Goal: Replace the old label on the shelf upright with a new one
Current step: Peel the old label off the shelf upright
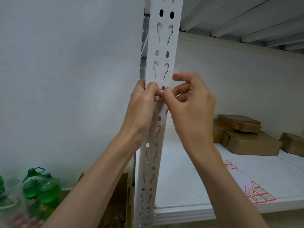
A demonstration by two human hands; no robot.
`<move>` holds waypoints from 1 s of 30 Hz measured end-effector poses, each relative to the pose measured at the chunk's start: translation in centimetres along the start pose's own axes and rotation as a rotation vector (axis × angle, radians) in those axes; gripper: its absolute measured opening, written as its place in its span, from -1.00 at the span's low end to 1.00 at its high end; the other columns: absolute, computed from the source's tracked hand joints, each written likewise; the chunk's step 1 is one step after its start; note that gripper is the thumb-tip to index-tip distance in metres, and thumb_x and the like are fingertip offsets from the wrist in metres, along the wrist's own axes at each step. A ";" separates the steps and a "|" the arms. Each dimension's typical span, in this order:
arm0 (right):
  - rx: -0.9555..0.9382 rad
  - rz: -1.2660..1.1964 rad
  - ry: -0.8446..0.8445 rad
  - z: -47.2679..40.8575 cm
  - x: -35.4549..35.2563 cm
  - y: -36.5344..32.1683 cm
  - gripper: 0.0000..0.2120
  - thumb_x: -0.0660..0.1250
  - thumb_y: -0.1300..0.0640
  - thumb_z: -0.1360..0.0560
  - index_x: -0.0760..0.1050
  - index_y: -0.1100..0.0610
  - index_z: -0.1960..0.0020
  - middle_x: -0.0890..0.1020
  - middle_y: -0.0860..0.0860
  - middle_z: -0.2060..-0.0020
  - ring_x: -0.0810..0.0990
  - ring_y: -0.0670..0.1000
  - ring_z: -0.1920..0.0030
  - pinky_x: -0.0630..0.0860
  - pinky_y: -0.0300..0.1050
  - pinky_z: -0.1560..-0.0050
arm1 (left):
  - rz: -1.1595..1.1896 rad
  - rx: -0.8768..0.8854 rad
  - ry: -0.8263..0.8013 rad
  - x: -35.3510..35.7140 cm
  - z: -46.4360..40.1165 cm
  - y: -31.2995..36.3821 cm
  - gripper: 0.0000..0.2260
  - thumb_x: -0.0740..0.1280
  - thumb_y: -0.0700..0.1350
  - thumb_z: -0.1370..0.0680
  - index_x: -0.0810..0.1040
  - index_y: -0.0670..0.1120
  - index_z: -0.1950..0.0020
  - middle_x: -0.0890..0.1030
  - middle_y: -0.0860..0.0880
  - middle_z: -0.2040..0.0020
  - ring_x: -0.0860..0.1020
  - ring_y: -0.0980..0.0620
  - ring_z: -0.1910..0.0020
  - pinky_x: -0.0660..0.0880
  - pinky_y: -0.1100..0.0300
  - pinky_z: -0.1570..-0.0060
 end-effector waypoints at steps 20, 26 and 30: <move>0.205 0.024 -0.253 0.3 2.8 -0.1 -0.82 0.05 0.03 -0.63 0.38 0.08 -0.04 0.56 -0.04 0.18 0.53 0.13 0.09 0.49 0.17 0.06 | 0.064 -0.018 -0.066 0.2 0.0 -0.2 -0.78 0.11 -0.11 -0.61 0.34 -0.02 0.25 0.45 0.18 0.47 0.46 0.17 0.47 0.35 0.22 0.41; 0.193 -0.005 -0.274 0.3 2.6 -0.2 -0.83 0.05 0.07 -0.65 0.38 0.11 -0.06 0.57 -0.01 0.18 0.54 0.06 0.14 0.45 0.09 0.11 | 0.086 -0.038 -0.081 0.2 -0.2 -0.6 -0.86 0.18 -0.02 -0.50 0.36 -0.02 0.23 0.48 0.14 0.40 0.47 0.11 0.40 0.36 0.15 0.32; 0.220 -0.052 -0.288 0.5 2.5 0.0 -0.82 0.04 0.06 -0.65 0.39 0.08 -0.06 0.59 -0.01 0.18 0.54 0.02 0.16 0.46 0.06 0.11 | 0.097 -0.072 -0.069 0.2 -0.5 -0.8 -0.77 0.20 0.03 -0.40 0.43 -0.10 0.08 0.51 0.03 0.26 0.47 -0.02 0.22 0.34 -0.01 0.13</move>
Point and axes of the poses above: each hand's wrist, its own z-axis away from the middle knuckle, its own x-axis out of the palm, y = z × x, the point moved 5 cm from there along -z, towards the middle knuckle
